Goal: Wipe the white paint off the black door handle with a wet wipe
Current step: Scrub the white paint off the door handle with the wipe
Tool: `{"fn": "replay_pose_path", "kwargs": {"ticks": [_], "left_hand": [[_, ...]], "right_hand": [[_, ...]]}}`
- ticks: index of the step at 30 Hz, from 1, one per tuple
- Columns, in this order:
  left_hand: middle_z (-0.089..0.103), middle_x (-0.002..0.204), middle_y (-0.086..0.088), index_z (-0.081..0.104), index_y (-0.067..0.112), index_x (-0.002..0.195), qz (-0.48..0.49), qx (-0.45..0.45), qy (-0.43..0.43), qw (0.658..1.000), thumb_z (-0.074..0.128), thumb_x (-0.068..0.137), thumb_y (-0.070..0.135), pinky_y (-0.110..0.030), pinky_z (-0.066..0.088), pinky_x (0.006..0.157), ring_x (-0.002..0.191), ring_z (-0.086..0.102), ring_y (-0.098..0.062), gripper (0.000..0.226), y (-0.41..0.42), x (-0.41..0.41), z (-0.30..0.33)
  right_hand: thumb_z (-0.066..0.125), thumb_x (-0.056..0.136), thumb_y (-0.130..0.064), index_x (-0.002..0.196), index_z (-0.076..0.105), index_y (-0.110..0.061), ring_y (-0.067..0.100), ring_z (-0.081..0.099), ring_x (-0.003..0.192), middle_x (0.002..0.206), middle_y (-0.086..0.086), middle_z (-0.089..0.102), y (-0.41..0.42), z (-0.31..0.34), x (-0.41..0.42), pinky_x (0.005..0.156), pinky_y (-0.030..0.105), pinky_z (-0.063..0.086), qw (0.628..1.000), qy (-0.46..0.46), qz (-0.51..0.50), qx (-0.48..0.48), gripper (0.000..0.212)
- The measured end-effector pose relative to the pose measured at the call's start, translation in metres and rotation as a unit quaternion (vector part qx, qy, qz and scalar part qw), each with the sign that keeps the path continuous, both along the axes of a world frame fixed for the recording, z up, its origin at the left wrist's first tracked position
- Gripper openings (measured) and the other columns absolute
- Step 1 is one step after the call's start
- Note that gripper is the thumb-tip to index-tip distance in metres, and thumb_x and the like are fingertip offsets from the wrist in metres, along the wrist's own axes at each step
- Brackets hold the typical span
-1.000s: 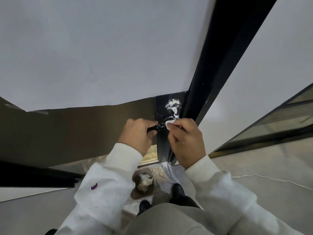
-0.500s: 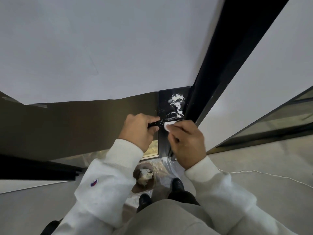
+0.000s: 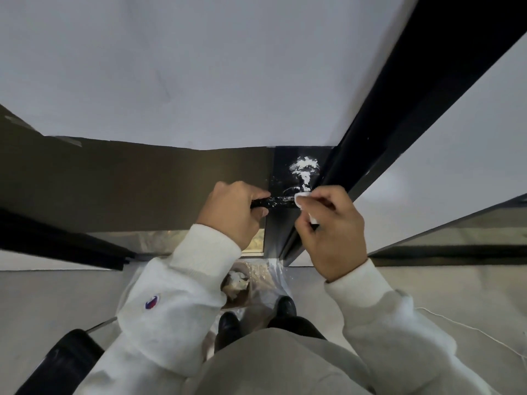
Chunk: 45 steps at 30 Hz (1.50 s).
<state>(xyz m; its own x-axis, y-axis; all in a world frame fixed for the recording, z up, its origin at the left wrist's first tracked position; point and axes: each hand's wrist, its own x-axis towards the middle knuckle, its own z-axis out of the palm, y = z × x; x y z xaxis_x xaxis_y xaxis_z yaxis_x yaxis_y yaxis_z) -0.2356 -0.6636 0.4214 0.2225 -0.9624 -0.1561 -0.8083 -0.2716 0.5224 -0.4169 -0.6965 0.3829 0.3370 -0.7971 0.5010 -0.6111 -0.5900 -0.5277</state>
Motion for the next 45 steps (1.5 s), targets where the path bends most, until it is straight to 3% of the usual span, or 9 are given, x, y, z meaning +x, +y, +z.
{"fn": "replay_pose_path", "kwargs": {"ticks": [3, 9, 15, 18, 21, 30, 37, 43, 45], "left_hand": [[0.072, 0.115, 0.003, 0.069, 0.038, 0.121, 0.009, -0.004, -0.008, 1.0, 0.065, 0.093, 0.028, -0.022, 0.032, 0.088, 0.103, 0.052, -0.023, 0.03, -0.001, -0.001, -0.004], [0.071, 0.115, -0.001, 0.068, 0.037, 0.122, 0.055, -0.02, 0.013, 0.998, 0.064, 0.094, 0.024, -0.027, 0.034, 0.088, 0.11, 0.045, -0.028, 0.031, 0.003, -0.008, -0.007], [0.075, 0.098, 0.008, 0.075, 0.032, 0.102, 0.029, -0.075, -0.008, 0.997, 0.068, 0.088, 0.021, -0.029, 0.024, 0.078, 0.098, 0.065, -0.019, 0.019, 0.006, -0.009, -0.012], [0.075, 0.097, 0.005, 0.075, 0.031, 0.104, 0.032, -0.096, -0.006, 0.995, 0.07, 0.085, 0.018, -0.039, 0.04, 0.089, 0.095, 0.067, -0.02, 0.023, 0.006, -0.01, -0.015], [0.076, 0.097, 0.004, 0.077, 0.03, 0.102, 0.037, -0.103, 0.012, 0.994, 0.073, 0.083, 0.017, -0.035, 0.038, 0.091, 0.093, 0.068, -0.021, 0.024, 0.005, -0.009, -0.016], [0.076, 0.1, 0.002, 0.076, 0.031, 0.102, -0.009, -0.089, -0.01, 0.996, 0.065, 0.086, 0.013, -0.027, 0.015, 0.068, 0.096, 0.065, -0.027, 0.026, 0.0, -0.005, -0.017], [0.074, 0.102, 0.008, 0.069, 0.042, 0.113, 0.0, -0.068, 0.011, 0.998, 0.064, 0.088, 0.026, -0.021, 0.023, 0.075, 0.099, 0.063, -0.021, 0.03, -0.003, 0.004, -0.032], [0.076, 0.1, 0.009, 0.071, 0.044, 0.109, 0.004, -0.056, 0.008, 0.998, 0.067, 0.087, 0.027, -0.026, 0.035, 0.081, 0.098, 0.064, -0.023, 0.028, -0.003, 0.005, -0.03], [0.076, 0.097, 0.009, 0.073, 0.044, 0.105, 0.019, -0.051, 0.012, 0.998, 0.07, 0.086, 0.029, -0.03, 0.04, 0.085, 0.094, 0.065, -0.024, 0.025, -0.004, 0.005, -0.028]], "right_hand": [[0.062, 0.085, 0.0, 0.097, 0.077, 0.002, 0.035, 0.064, 0.084, 0.098, 0.018, 0.067, 0.0, 0.004, 0.004, 0.073, 0.04, 0.056, 0.997, 0.039, 0.061, -0.018, 0.019], [0.066, 0.079, 0.007, 0.091, 0.077, 0.0, 0.035, 0.064, 0.081, 0.093, 0.014, 0.072, -0.014, 0.026, -0.006, 0.07, 0.037, 0.056, 0.989, 0.08, 0.127, -0.015, 0.018], [0.067, 0.073, 0.015, 0.084, 0.074, 0.0, 0.037, 0.059, 0.076, 0.079, 0.012, 0.07, -0.027, 0.035, 0.02, 0.063, 0.032, 0.048, 0.965, 0.201, 0.169, 0.017, 0.021], [0.053, 0.084, 0.012, 0.098, 0.067, -0.003, 0.035, 0.055, 0.096, 0.074, 0.006, 0.052, -0.03, 0.051, 0.039, 0.064, 0.031, 0.034, 0.946, 0.279, 0.151, 0.063, 0.025], [0.043, 0.09, 0.008, 0.113, 0.061, -0.005, 0.03, 0.048, 0.11, 0.082, 0.004, 0.042, -0.026, 0.067, 0.038, 0.068, 0.032, 0.035, 0.927, 0.334, 0.14, 0.102, 0.032], [0.048, 0.093, -0.001, 0.106, 0.062, -0.01, 0.028, 0.042, 0.081, 0.087, 0.013, 0.047, -0.033, 0.085, 0.065, 0.066, 0.034, 0.038, 0.886, 0.421, 0.102, 0.169, 0.021], [0.048, 0.092, -0.003, 0.113, 0.062, -0.011, 0.032, 0.053, 0.086, 0.114, 0.019, 0.051, -0.015, 0.086, 0.057, 0.072, 0.033, 0.045, 0.886, 0.428, 0.047, 0.173, 0.026], [0.051, 0.091, 0.003, 0.102, 0.062, -0.01, 0.031, 0.053, 0.084, 0.078, 0.007, 0.04, -0.036, 0.087, 0.071, 0.066, 0.033, 0.041, 0.872, 0.444, 0.106, 0.178, 0.02], [0.051, 0.093, 0.001, 0.104, 0.062, -0.01, 0.029, 0.054, 0.086, 0.086, 0.009, 0.047, -0.035, 0.091, 0.064, 0.066, 0.032, 0.04, 0.874, 0.444, 0.12, 0.156, 0.02]]}}
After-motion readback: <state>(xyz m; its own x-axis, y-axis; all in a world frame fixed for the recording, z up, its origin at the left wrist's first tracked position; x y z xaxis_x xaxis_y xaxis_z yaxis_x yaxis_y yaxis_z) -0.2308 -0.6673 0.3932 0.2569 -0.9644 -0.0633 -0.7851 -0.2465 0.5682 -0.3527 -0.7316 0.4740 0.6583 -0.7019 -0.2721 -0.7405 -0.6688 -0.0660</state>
